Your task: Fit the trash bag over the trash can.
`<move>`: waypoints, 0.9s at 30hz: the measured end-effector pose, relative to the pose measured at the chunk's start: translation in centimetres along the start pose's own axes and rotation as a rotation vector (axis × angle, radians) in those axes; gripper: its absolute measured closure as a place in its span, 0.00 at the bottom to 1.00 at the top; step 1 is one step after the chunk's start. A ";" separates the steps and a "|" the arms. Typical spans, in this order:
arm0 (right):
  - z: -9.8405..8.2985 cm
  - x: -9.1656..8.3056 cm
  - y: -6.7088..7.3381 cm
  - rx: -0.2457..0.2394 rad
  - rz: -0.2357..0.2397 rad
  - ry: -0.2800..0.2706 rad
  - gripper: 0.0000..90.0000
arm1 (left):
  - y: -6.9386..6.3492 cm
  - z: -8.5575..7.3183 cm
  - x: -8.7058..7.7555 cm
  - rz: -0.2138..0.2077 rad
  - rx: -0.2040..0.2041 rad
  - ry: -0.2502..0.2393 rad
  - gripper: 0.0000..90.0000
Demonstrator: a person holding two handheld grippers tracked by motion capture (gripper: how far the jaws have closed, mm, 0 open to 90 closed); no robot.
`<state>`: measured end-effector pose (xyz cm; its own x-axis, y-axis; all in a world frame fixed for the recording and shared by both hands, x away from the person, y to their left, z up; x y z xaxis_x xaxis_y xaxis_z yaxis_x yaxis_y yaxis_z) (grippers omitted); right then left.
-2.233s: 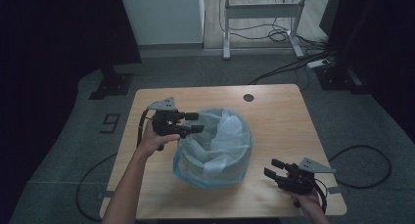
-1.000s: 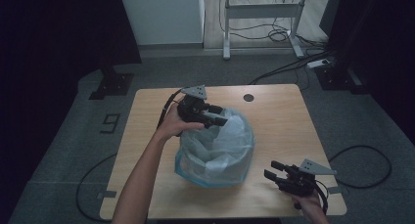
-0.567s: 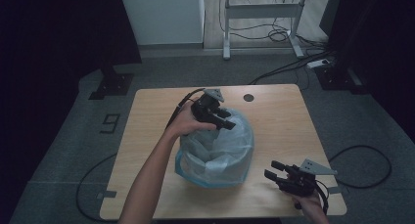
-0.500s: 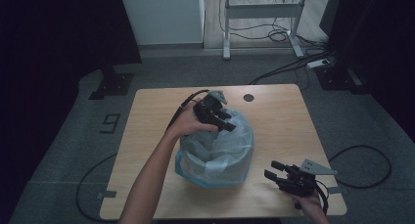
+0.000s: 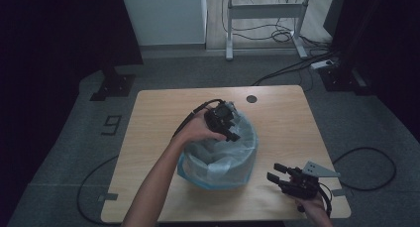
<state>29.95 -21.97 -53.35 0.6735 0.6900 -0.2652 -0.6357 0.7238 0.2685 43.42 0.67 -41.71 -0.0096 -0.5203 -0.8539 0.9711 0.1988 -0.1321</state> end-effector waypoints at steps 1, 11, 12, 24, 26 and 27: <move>0.0 0.0 0.0 -0.001 0.000 0.000 0.48 | 0.0 0.0 -0.1 0.000 0.000 -0.008 0.47; -0.1 0.1 0.0 -0.001 -0.003 0.006 0.48 | -0.2 -0.8 -4.1 -0.022 0.008 -0.177 0.44; -0.2 0.2 0.0 -0.004 -0.003 0.007 0.48 | -0.2 -1.1 -4.5 -0.014 0.004 -0.185 0.45; -0.3 0.5 0.2 -0.013 -0.008 0.014 0.48 | 1.8 -3.8 -3.9 0.075 -0.081 -0.056 0.51; -0.3 0.4 0.1 -0.008 -0.010 0.011 0.48 | 1.9 -3.8 -3.4 0.086 -0.087 -0.029 0.51; -0.3 0.4 0.1 -0.008 -0.010 0.011 0.48 | 1.9 -3.8 -3.4 0.086 -0.087 -0.029 0.52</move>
<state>30.08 -21.63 -53.69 0.6758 0.6827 -0.2778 -0.6319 0.7307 0.2583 44.38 5.99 -41.03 0.0807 -0.5218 -0.8493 0.9437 0.3143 -0.1035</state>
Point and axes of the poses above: each handheld gripper's, and its own axes: x roughly forward along the jaws, z roughly out of its top, y roughly to its left, the point moved 5 cm from there along x, roughly forward along the jaws, and after that the axes turned 7 degrees about -z, right-handed, at the moved point
